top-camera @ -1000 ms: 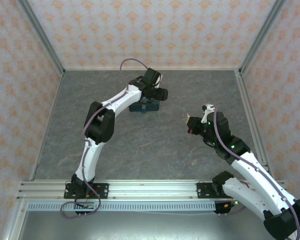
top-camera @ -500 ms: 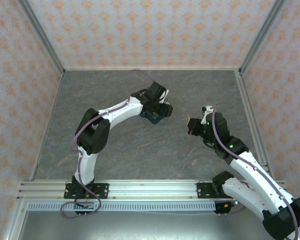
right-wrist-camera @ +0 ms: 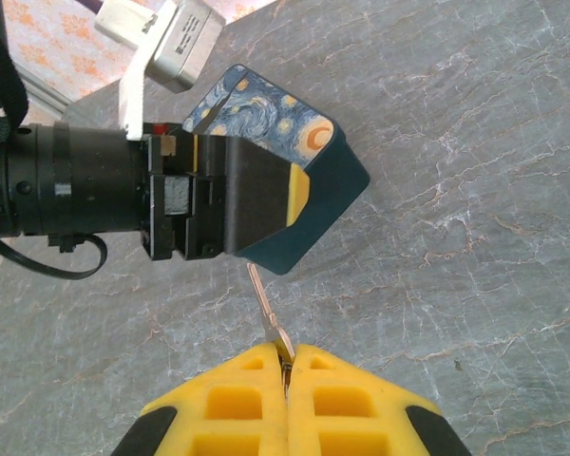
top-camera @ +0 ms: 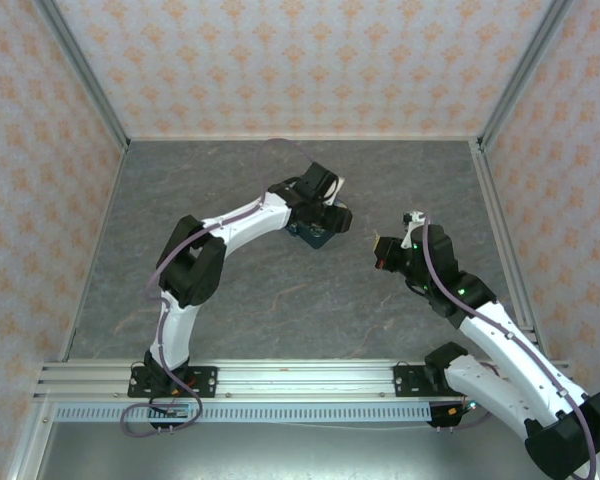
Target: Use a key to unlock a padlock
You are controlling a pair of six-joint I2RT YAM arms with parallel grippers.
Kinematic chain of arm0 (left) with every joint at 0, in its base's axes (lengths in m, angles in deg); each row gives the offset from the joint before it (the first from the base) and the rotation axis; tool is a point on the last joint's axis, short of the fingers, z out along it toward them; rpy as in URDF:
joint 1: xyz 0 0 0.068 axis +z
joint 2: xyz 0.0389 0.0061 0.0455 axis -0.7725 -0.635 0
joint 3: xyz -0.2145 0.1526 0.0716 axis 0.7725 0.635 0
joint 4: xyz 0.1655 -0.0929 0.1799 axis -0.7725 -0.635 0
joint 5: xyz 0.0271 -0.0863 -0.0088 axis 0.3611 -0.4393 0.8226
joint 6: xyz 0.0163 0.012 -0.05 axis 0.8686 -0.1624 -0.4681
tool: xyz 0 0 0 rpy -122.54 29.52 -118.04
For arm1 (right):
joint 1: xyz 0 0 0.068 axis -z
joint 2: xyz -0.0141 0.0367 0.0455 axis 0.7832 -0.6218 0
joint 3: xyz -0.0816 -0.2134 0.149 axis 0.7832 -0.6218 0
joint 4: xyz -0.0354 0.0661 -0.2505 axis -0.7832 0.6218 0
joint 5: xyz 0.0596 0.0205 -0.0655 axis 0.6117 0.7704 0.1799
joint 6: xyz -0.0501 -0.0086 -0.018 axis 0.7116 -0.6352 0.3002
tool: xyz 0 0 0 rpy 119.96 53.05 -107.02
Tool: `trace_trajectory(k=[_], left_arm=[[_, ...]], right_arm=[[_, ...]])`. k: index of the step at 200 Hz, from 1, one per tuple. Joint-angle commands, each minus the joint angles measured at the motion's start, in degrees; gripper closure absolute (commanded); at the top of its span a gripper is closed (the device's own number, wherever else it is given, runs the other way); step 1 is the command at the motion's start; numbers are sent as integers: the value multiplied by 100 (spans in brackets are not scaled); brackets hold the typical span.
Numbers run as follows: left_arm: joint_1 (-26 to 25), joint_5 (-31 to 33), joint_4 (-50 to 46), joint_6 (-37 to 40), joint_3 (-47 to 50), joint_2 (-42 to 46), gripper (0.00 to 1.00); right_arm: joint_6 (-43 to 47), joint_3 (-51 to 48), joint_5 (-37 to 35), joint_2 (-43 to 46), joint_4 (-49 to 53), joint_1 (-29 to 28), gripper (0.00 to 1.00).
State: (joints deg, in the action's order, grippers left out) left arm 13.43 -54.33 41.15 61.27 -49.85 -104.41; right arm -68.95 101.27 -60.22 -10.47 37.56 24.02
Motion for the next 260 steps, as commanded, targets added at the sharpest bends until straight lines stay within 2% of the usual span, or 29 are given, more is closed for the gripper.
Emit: trace_trajectory(k=[1,50,97,125,183,224,260], left_arm=[[-47,-119,-67,-51,-400,-311,37],[-45,-240,-210,31,-1114,-576,36],[43,-54,-151,287,-964,246,33],[267,58,304,301,-28,1221,33],[1073,-197,1735,7,2951,3138,30],[1433,-754,2708,-257,4201,3281,30],[1565,-991,3472,-463,4596,2918,30]], right_arm=[[-21,-33,13,89,93,45,100],[-6,-101,-6,89,90,41,100],[-60,-291,224,-34,-261,55,100],[-162,-361,705,-419,-761,54,100],[-321,100,1517,-1951,-1856,55,100],[-333,894,1756,-3313,-2204,55,100],[-280,1536,1648,-4290,-2276,52,100]])
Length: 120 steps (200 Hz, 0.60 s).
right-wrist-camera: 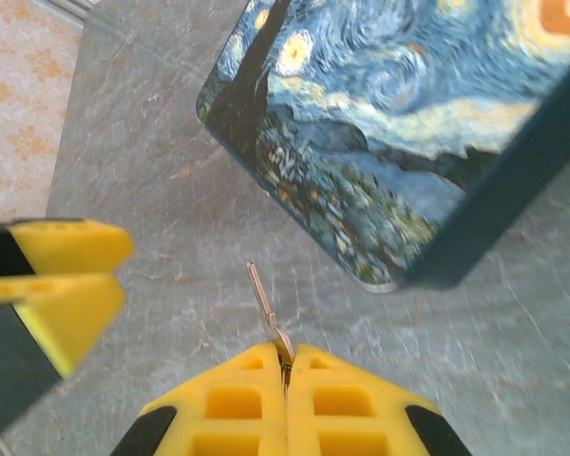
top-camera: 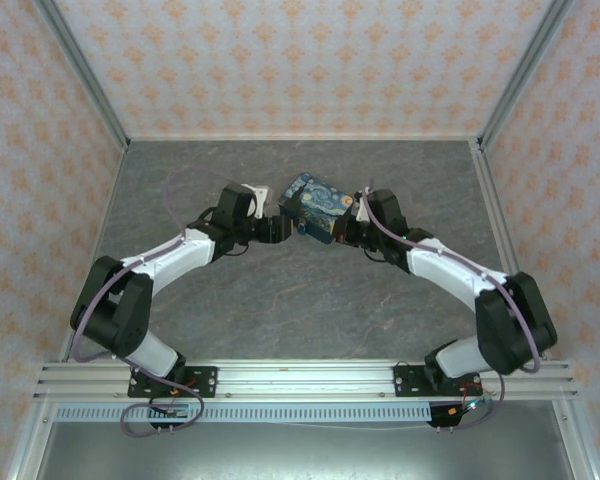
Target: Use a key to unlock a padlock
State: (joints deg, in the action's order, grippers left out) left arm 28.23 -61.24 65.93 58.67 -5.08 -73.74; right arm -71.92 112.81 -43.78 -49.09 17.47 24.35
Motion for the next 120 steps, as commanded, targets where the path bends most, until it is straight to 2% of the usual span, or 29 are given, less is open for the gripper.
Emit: trace_trajectory(k=[1,48,120], left_arm=[[88,-304,1016,-208,125,-162,30],[91,-439,1596,-209,177,-694,30],[93,-690,2375,-527,131,-1565,32]], right_arm=[[20,406,4,-458,-267,21,100],[137,1113,-180,-1347,-220,63,100],[430,1802,-286,-2107,147,161,100]])
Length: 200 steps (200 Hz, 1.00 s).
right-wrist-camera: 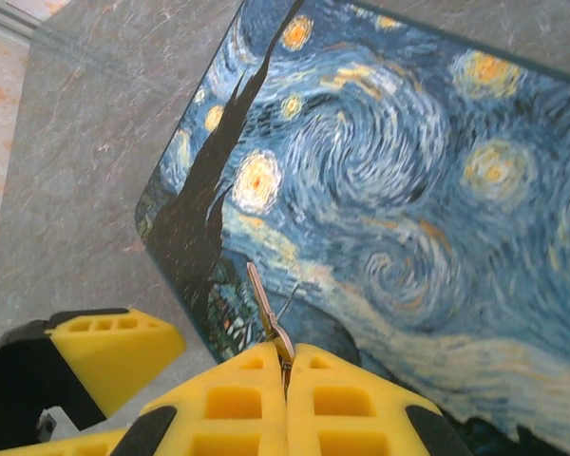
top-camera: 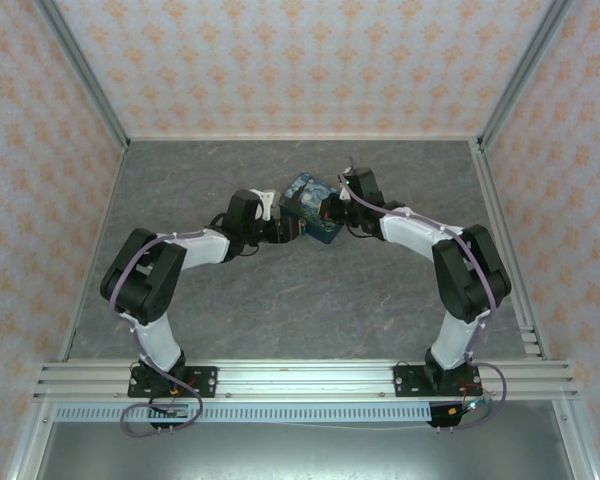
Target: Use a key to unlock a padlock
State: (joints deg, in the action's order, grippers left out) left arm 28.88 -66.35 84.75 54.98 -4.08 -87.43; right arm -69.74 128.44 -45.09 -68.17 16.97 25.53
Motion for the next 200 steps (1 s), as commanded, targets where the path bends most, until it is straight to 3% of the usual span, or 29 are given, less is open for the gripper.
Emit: trace_trajectory(k=[1,100,200], left_arm=[[26,-181,506,-154,30,-205,32],[7,-499,1160,-281,-100,-981,39],[-90,-593,1125,-156,-459,-1424,44]], right_arm=[[214,243,-160,-206,210,44,100],[358,194,-151,-331,581,37,100],[401,194,-111,-322,582,42,100]])
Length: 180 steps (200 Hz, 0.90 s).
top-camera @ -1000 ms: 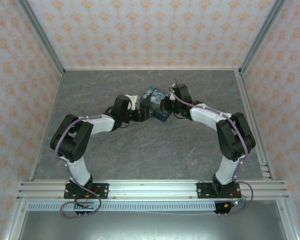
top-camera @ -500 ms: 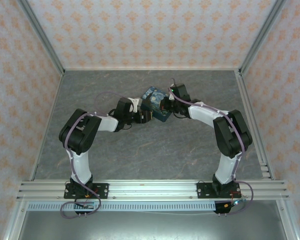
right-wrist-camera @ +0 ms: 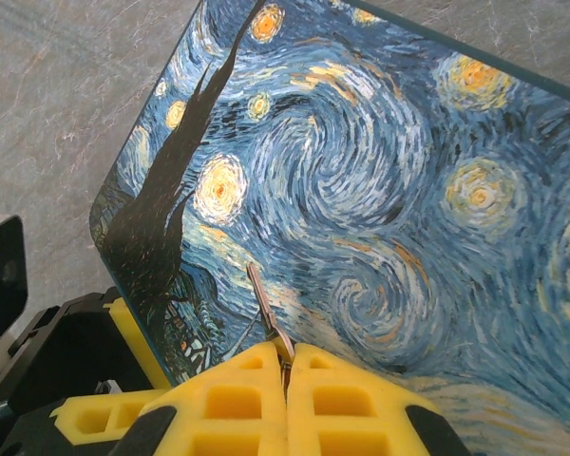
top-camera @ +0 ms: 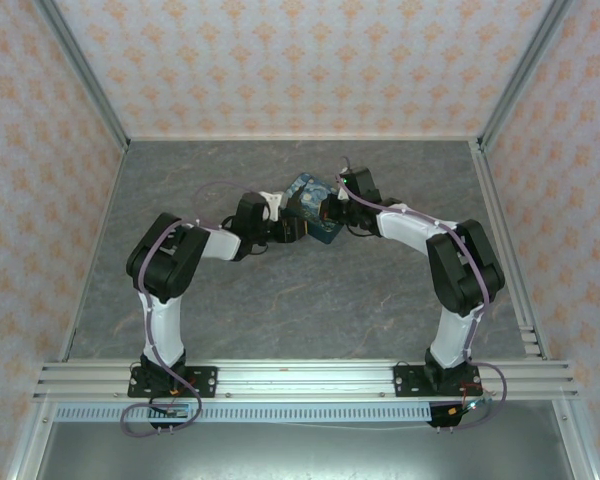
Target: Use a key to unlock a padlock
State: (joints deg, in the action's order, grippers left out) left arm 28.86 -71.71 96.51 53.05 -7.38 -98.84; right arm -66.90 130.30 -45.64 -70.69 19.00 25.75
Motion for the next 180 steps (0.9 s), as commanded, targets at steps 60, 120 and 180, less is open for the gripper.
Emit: trace_trajectory(k=[60,120,180], left_arm=[[-277,-180,-413,172,-316,-369,53],[-388,-42,-504,-38,-444,-435,60],[-421,238,-429,-434,-533,-505,62]], right_arm=[[68,-38,-18,-72,345,23,100],[49,-46,25,-60,316,23,100],[16,-71,49,-50,313,21,100]])
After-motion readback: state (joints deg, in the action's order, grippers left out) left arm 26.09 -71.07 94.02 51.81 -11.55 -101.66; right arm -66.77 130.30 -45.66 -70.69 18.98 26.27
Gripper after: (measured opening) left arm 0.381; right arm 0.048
